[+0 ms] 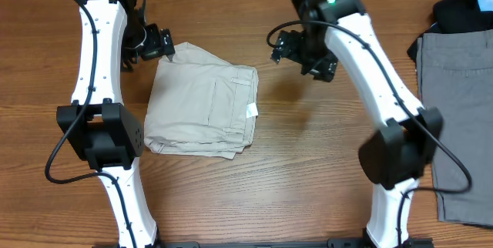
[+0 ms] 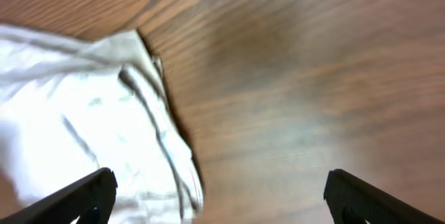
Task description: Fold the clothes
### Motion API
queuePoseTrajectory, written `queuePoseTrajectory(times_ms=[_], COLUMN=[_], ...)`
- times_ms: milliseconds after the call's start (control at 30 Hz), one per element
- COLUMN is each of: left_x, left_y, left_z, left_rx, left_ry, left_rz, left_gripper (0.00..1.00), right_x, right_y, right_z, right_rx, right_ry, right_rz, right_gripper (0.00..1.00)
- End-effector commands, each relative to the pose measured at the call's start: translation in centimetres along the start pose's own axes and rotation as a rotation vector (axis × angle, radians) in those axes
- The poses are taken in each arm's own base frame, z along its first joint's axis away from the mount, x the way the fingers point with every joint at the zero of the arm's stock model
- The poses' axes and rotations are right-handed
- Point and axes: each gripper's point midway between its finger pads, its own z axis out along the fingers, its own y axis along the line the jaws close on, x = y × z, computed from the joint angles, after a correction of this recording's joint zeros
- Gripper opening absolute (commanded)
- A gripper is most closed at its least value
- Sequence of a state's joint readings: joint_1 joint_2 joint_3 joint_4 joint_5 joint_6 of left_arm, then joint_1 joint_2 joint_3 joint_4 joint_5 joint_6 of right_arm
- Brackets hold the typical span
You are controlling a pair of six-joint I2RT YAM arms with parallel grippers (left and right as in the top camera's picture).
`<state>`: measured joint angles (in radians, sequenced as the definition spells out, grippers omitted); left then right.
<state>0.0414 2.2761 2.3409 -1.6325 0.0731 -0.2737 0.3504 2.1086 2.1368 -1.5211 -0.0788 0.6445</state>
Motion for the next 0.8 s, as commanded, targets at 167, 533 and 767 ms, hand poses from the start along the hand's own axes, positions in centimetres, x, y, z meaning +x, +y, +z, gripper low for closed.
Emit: queuePoseTrajectory(times_ms=[167,533,767], left_x=[0.8,3.0,2.0], left_y=[3.1,1.9,1.2], left_z=[0.2,7.9,9.9], left_rx=[-0.104,0.021,0.066], left_ry=[0.043,0.189,0.144], left_rz=[0.021,0.146,0.203], left_gripper=[1.0,1.0,1.0], right_x=[1.1,-0.1,-0.5], right_y=[-3.5,-5.2,-5.2], right_z=[-6.8,-7.1,-7.2], right_rx=[0.049,0.127,0.13], right_ry=[-0.104,-0.163,-0.182], right_rz=[-0.054,-0.04,-0.039], right_gripper=[1.0,1.0,1.0])
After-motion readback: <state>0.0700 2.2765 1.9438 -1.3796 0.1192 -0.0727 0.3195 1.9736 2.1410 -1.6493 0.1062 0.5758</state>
